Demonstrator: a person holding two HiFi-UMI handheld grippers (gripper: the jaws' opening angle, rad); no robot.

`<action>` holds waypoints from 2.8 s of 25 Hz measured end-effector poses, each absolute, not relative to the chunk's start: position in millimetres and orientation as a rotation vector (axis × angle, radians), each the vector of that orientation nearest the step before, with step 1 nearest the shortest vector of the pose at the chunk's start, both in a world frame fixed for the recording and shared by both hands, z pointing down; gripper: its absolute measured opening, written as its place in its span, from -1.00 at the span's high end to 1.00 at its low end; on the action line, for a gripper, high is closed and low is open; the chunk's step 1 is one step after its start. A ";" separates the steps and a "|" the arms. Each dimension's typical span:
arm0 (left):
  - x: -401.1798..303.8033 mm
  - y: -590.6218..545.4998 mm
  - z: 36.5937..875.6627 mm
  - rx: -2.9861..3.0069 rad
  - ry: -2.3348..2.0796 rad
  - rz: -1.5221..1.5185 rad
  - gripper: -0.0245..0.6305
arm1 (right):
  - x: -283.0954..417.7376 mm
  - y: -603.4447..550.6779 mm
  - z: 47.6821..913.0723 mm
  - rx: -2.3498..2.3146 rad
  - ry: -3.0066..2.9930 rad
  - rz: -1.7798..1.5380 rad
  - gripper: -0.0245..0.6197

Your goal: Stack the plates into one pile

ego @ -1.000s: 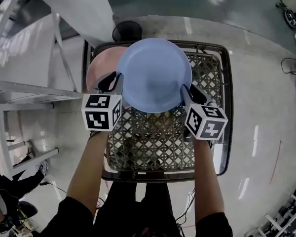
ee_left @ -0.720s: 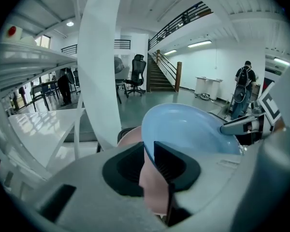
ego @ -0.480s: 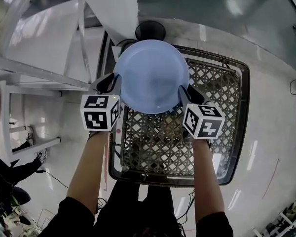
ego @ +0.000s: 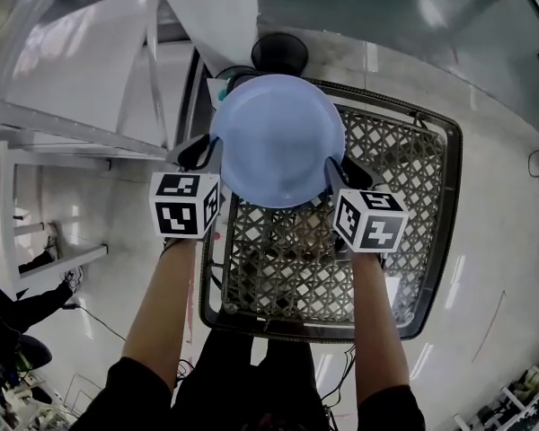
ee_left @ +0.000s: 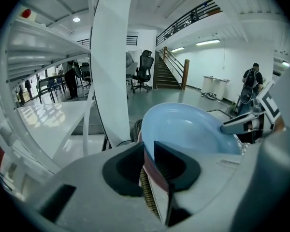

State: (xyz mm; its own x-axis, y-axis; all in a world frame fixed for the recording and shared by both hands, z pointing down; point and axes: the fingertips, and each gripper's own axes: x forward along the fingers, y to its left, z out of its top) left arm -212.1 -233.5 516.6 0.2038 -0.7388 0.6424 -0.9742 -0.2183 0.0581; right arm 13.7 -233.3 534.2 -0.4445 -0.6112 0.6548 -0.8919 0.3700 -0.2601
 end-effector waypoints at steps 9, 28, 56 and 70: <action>-214.5 -235.9 527.8 2.017 -1.576 0.705 0.74 | 11.4 -236.0 541.5 1.280 -2.165 0.820 0.56; -218.7 -236.5 534.4 2.036 -1.581 0.770 0.78 | 10.6 -237.3 548.9 1.284 -2.148 0.795 0.51; -201.6 -207.2 473.7 2.156 -1.620 0.576 0.94 | 24.5 -209.5 486.2 1.398 -2.266 0.727 0.89; -185.1 -176.0 405.7 2.250 -1.649 0.476 0.94 | 40.6 -184.9 403.8 1.502 -2.396 0.584 0.89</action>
State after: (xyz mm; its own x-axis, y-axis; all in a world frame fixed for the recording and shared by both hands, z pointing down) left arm -185.1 -176.0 405.7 0.2823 -0.8526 0.4397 -0.9558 -0.2891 0.0530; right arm 40.6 -184.9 403.8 -0.4356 -0.7984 0.4158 -0.9001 0.3871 -0.1998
